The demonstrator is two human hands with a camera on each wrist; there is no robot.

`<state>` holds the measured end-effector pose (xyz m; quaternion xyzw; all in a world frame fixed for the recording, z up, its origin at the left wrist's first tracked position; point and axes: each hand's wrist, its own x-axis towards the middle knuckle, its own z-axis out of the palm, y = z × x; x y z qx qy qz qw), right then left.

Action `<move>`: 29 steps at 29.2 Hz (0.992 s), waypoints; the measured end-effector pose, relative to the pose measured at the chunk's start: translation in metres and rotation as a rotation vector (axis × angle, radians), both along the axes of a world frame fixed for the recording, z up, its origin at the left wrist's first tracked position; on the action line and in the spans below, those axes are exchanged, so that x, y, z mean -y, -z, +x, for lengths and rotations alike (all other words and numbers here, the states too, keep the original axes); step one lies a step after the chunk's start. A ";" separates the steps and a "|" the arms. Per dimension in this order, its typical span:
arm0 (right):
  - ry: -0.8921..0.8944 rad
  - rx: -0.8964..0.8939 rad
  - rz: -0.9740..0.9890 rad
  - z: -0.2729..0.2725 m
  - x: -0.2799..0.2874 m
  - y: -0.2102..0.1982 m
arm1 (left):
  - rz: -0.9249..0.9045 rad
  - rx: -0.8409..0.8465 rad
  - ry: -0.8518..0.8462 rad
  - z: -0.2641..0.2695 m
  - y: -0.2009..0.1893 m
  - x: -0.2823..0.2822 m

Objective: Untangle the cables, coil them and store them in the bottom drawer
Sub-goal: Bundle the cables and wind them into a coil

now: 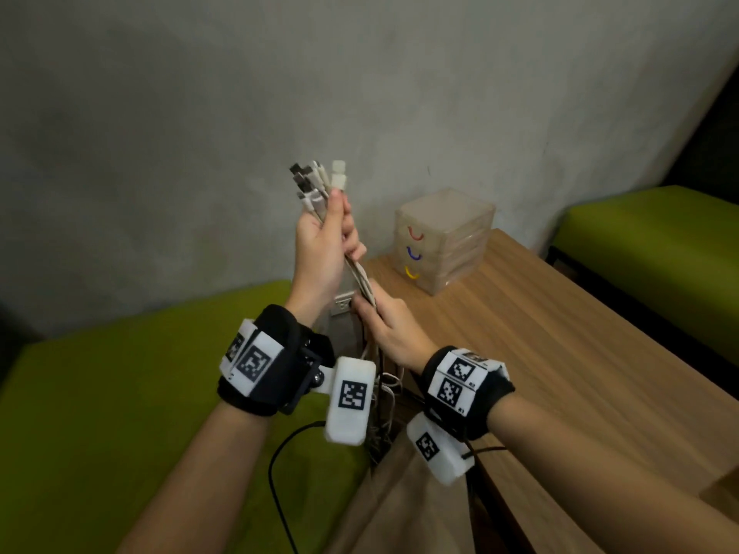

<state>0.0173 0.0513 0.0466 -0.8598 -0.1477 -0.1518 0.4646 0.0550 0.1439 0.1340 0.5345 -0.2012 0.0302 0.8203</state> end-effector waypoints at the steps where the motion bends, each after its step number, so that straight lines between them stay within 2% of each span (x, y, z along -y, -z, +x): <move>1: -0.010 0.010 -0.038 -0.001 0.003 0.005 | -0.026 -0.003 0.004 0.002 -0.006 -0.002; 6: -0.004 0.048 -0.039 -0.007 0.017 0.011 | -0.032 0.073 -0.011 0.008 -0.021 -0.012; 10: -0.038 -0.048 -0.110 -0.010 0.026 0.021 | -0.015 0.106 -0.046 0.009 -0.026 -0.016; 14: -0.041 -0.085 -0.227 -0.005 0.034 0.011 | 0.144 0.173 -0.094 0.006 -0.013 -0.010; 16: -0.034 0.019 -0.149 -0.005 0.022 -0.006 | 0.256 0.246 -0.158 0.004 -0.003 -0.003; 18: -0.056 0.045 -0.038 -0.007 0.003 -0.021 | 0.316 0.289 -0.215 0.001 0.002 0.004; 22: 0.020 0.003 0.088 -0.012 -0.012 -0.009 | 0.103 0.198 -0.209 -0.005 -0.018 0.001; 24: 0.069 -0.074 0.056 -0.013 0.001 0.012 | 0.010 0.191 -0.236 -0.004 -0.035 -0.012; 26: 0.050 -0.124 -0.054 -0.014 0.016 0.025 | -0.005 0.213 -0.228 -0.001 -0.042 -0.022; 27: 0.043 -0.138 -0.108 -0.012 0.021 0.027 | 0.043 0.237 -0.235 -0.002 -0.040 -0.025; 29: 0.087 -0.155 -0.135 -0.005 0.030 0.024 | 0.307 0.356 -0.321 -0.007 -0.030 -0.028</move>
